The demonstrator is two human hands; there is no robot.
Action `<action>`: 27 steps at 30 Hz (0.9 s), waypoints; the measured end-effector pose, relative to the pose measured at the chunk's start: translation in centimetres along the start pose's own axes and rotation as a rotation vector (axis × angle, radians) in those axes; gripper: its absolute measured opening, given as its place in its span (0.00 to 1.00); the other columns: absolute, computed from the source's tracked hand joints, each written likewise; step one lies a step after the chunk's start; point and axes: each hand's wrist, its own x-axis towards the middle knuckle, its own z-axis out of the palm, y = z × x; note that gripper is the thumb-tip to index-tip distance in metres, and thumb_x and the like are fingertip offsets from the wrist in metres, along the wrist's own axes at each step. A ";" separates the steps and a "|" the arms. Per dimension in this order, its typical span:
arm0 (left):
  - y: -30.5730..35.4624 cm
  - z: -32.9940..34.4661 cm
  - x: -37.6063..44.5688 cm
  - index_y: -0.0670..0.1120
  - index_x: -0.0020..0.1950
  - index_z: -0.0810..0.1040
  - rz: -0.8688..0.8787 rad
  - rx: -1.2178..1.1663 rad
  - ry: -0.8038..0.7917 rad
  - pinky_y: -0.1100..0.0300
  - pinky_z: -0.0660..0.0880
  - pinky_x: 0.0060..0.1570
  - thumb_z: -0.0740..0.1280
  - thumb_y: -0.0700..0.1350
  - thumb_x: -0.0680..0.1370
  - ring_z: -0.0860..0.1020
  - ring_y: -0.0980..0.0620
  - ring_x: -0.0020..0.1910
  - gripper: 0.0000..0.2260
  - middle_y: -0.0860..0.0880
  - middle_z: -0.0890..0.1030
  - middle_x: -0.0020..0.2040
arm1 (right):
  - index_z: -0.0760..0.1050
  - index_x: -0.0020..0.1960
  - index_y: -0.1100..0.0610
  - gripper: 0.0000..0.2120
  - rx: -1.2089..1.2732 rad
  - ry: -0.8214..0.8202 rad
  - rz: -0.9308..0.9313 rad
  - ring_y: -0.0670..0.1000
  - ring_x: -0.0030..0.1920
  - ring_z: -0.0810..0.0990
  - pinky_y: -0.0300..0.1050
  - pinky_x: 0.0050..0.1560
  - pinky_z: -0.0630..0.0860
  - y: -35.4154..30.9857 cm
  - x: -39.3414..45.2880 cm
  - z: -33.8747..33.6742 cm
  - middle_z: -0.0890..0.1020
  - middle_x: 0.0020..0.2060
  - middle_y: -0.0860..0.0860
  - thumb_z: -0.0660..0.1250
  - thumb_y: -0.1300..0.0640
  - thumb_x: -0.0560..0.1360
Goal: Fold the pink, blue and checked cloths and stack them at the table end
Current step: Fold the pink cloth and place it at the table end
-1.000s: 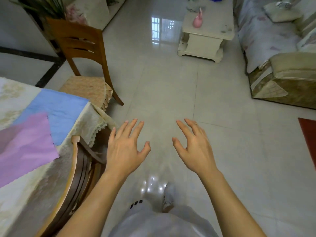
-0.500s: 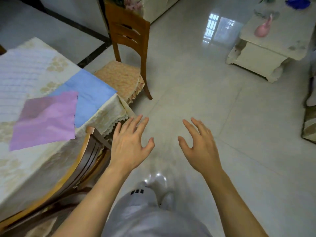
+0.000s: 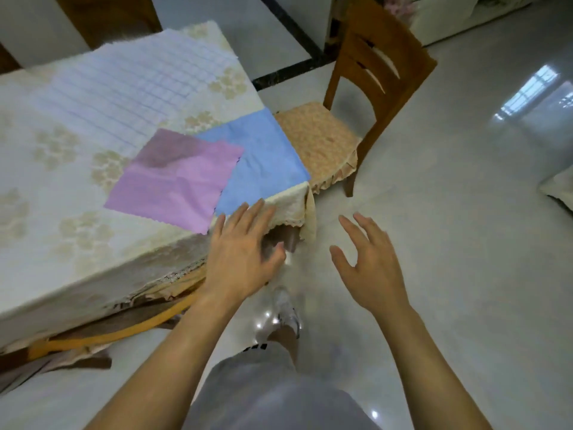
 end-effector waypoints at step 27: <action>-9.2 -1.2 14.4 0.49 0.74 0.70 -0.404 -0.105 0.147 0.39 0.64 0.70 0.59 0.60 0.73 0.70 0.42 0.70 0.31 0.46 0.72 0.73 | 0.71 0.74 0.55 0.25 0.021 -0.207 -0.398 0.57 0.72 0.70 0.58 0.69 0.71 -6.9 26.5 3.5 0.72 0.72 0.57 0.64 0.49 0.78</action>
